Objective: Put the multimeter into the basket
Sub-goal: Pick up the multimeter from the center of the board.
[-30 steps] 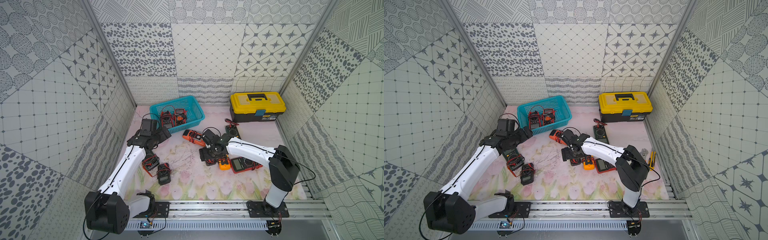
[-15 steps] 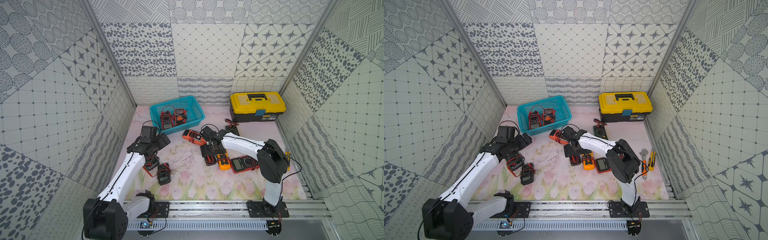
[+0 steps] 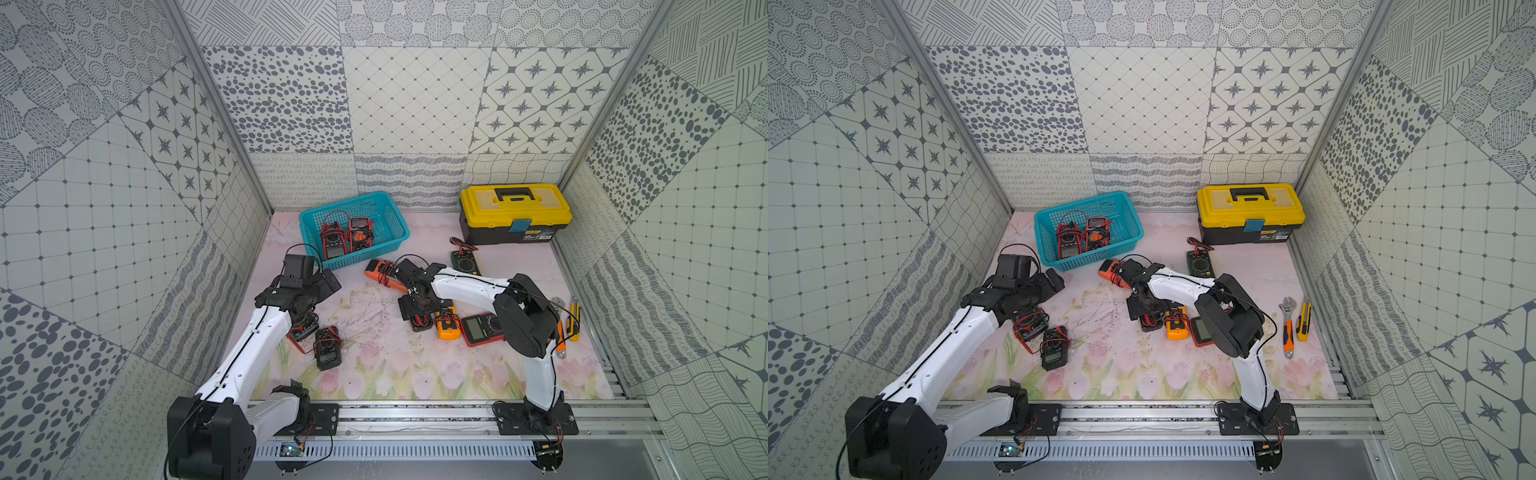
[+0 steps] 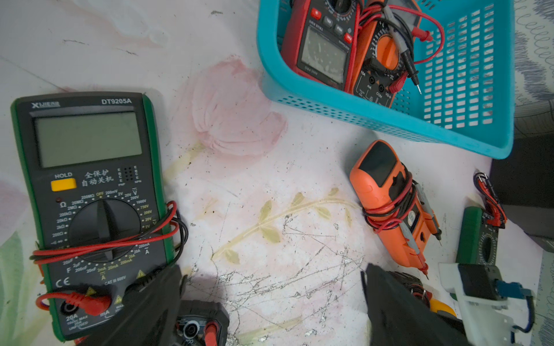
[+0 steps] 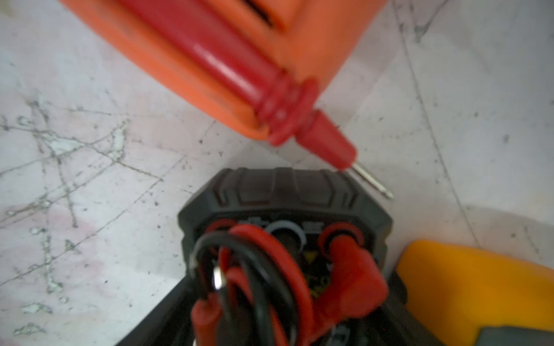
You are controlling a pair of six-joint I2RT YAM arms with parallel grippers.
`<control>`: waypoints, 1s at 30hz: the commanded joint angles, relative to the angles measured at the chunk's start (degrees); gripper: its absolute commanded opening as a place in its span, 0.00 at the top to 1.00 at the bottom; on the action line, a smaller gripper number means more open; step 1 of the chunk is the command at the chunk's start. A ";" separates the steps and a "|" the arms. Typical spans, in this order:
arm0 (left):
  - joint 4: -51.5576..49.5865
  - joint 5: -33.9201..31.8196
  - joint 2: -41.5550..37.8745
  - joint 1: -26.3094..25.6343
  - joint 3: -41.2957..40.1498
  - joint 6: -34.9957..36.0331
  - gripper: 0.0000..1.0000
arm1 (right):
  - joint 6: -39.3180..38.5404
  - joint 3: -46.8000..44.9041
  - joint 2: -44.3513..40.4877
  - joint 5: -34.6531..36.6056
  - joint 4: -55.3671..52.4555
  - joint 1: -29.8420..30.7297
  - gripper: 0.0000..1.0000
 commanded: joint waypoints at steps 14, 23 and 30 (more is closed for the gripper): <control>-0.21 -0.66 -2.04 0.15 0.29 0.40 0.01 | -1.31 6.84 -9.58 6.01 -11.56 4.84 0.77; 0.15 -0.21 -3.19 0.17 -0.02 0.15 0.01 | -11.49 37.74 -2.79 8.05 -17.77 0.02 0.91; 1.03 1.06 0.03 0.15 1.51 1.56 0.01 | -20.25 85.62 23.11 7.72 -26.43 -4.95 0.93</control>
